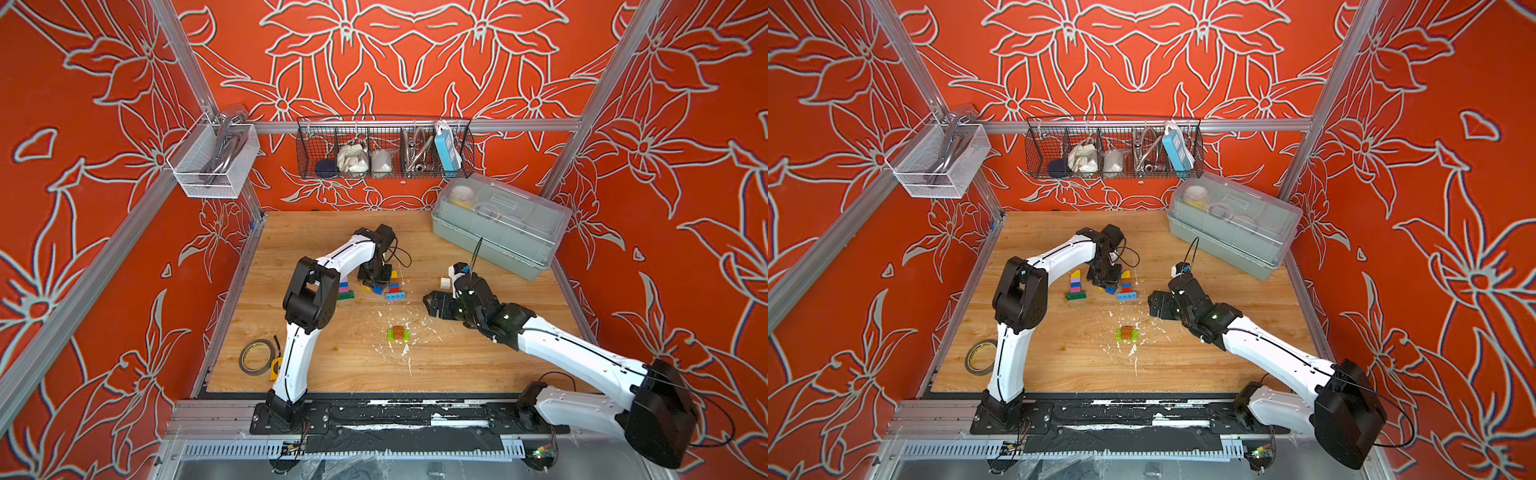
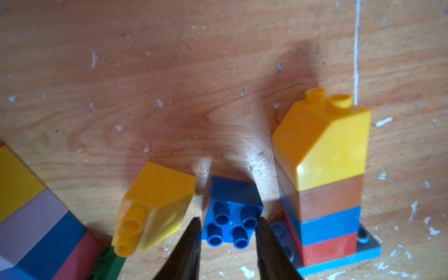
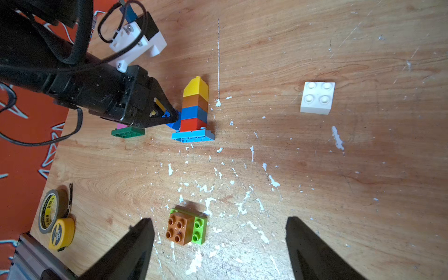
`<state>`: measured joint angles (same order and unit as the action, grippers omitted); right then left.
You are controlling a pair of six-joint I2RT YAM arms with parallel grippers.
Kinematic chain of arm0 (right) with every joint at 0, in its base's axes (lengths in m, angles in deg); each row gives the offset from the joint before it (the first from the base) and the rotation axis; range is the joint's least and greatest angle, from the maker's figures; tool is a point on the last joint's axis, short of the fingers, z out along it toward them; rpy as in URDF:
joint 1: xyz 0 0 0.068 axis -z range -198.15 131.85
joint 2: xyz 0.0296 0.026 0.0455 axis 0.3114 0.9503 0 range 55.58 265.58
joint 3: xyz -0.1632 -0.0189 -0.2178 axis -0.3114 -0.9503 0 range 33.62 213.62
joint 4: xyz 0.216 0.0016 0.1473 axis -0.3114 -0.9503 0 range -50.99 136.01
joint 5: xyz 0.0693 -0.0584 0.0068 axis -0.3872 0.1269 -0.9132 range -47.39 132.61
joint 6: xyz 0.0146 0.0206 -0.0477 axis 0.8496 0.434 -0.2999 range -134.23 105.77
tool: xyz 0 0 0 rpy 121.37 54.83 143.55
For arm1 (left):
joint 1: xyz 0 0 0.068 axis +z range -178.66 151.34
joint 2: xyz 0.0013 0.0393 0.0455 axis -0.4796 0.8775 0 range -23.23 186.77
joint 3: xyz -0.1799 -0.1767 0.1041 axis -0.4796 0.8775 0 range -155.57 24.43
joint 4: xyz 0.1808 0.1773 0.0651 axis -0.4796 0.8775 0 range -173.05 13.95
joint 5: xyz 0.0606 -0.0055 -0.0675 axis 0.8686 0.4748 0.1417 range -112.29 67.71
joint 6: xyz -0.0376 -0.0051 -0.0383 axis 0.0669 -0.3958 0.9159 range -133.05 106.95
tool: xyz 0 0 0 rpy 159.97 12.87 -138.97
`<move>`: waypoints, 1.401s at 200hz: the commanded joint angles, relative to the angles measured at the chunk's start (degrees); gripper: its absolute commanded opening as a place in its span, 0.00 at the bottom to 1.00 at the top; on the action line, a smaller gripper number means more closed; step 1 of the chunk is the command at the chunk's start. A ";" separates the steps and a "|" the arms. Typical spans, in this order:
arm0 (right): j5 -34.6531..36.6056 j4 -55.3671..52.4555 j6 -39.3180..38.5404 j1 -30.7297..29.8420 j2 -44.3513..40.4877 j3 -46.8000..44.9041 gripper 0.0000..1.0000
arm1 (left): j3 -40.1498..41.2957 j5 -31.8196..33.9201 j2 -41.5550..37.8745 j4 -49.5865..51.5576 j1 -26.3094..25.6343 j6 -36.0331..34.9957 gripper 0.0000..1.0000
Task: Assemble the number 1 with lego
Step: Pick up the lego brick from the center of the board.
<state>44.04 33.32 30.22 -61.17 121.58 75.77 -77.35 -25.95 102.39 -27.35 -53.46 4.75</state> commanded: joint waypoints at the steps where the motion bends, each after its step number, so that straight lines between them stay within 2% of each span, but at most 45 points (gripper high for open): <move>1: -0.19 1.01 0.15 0.23 0.58 0.39 0.90 | 3.01 2.34 -0.96 2.87 0.09 4.28 0.37; 25: -0.19 1.03 0.19 0.22 0.66 0.39 0.90 | 5.91 3.32 -3.69 3.28 0.08 9.61 0.40; 54: -0.27 1.04 0.24 0.22 0.71 0.39 0.90 | 11.07 0.20 -6.18 0.47 0.02 15.13 0.44; 87: -0.34 0.96 0.19 0.27 0.71 0.39 0.90 | 14.18 -1.05 -7.93 -1.62 0.01 17.64 0.49; 126: -0.51 0.89 0.11 0.24 0.87 0.51 0.90 | 14.98 0.15 -9.54 -3.34 0.01 16.42 0.55; 198: -0.38 0.84 -0.02 0.28 0.70 0.45 0.90 | 7.15 -0.12 -4.96 -1.74 0.28 8.30 0.58; 280: -0.60 0.82 -0.05 0.35 0.62 0.48 0.90 | 11.07 -3.72 -7.44 -3.18 -1.28 12.14 0.58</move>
<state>43.80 33.71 30.22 -61.17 122.06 75.77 -68.58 -27.94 96.27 -31.00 -53.81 15.14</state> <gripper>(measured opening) 0.896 0.581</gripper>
